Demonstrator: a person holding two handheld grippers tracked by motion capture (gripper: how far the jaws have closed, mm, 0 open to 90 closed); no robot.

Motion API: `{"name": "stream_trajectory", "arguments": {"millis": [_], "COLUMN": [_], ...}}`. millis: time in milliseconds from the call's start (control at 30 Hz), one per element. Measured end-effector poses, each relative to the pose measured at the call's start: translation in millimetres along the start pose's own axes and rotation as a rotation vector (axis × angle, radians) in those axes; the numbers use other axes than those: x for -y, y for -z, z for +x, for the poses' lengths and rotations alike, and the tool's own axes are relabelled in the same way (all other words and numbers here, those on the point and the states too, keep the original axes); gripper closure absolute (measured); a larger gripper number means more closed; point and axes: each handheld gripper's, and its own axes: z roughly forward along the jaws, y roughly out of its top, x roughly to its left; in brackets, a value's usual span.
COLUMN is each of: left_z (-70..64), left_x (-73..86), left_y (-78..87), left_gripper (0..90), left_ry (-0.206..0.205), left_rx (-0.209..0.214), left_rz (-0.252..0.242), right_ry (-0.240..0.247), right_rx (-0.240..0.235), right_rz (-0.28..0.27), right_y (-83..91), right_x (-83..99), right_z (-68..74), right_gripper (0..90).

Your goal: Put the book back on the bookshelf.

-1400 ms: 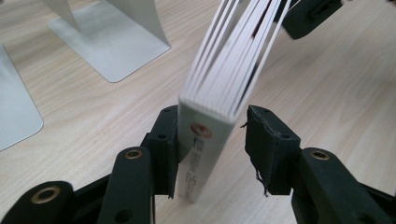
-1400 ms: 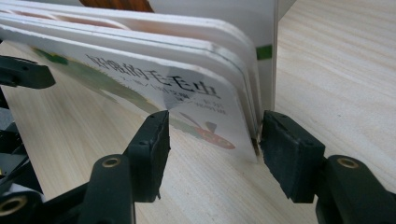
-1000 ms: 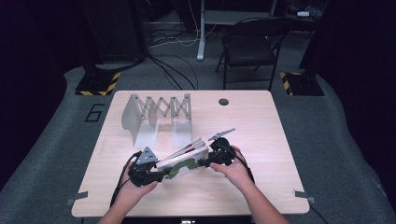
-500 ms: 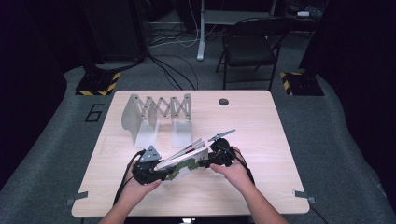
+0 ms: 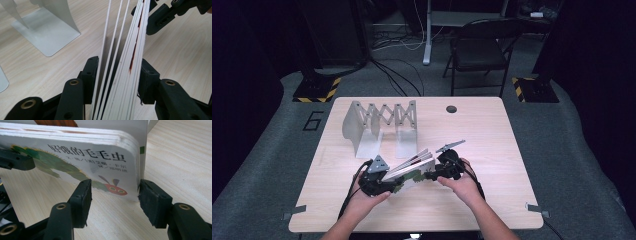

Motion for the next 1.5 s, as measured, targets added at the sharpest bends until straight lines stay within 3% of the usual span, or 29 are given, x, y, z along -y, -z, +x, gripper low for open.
{"name": "stream_trajectory", "arguments": {"millis": [133,367,633,667,700,967,1100,1267,1500], "left_z": [-3.1,-7.0,-9.4,-10.2,-11.4,-14.9,-16.4,-16.0,-16.1], "left_x": [0.1,-0.6,0.9,1.4,2.0,3.4,3.7,1.9,0.3], "left_y": [-3.7,-4.4,-3.4,-3.3,-2.2,0.7,1.9,3.9,3.2], "left_gripper": [60.4,66.8,72.1,73.8,74.3,75.5,75.7,75.5,73.8], "left_ry": [-0.022,-0.06,-0.077,-0.084,-0.091,-0.113,-0.116,-0.115,-0.105], "left_rx": [-0.001,0.037,0.045,0.035,0.041,0.032,0.018,0.031,0.022], "left_rz": [0.001,0.013,0.017,0.015,0.021,0.031,0.041,0.075,0.078], "right_ry": [0.0,0.006,-0.011,0.005,-0.013,0.005,0.013,0.023,0.027], "right_rx": [-0.002,-0.004,-0.015,-0.019,-0.022,-0.027,-0.033,-0.034,-0.028], "right_rz": [-0.003,-0.008,-0.01,-0.012,-0.012,-0.015,-0.01,-0.006,-0.007], "right_y": [0.3,1.4,0.2,-0.9,-1.3,-3.7,-4.2,-5.0,-5.5], "right_x": [0.4,2.2,0.7,-0.3,-0.7,-1.5,-1.5,-1.5,-1.8], "right_z": [0.1,0.0,-1.5,-2.9,-1.5,-0.7,0.4,3.0,4.2], "right_gripper": [44.1,44.2,44.3,44.3,44.2,44.3,44.4,44.4,44.3]}}
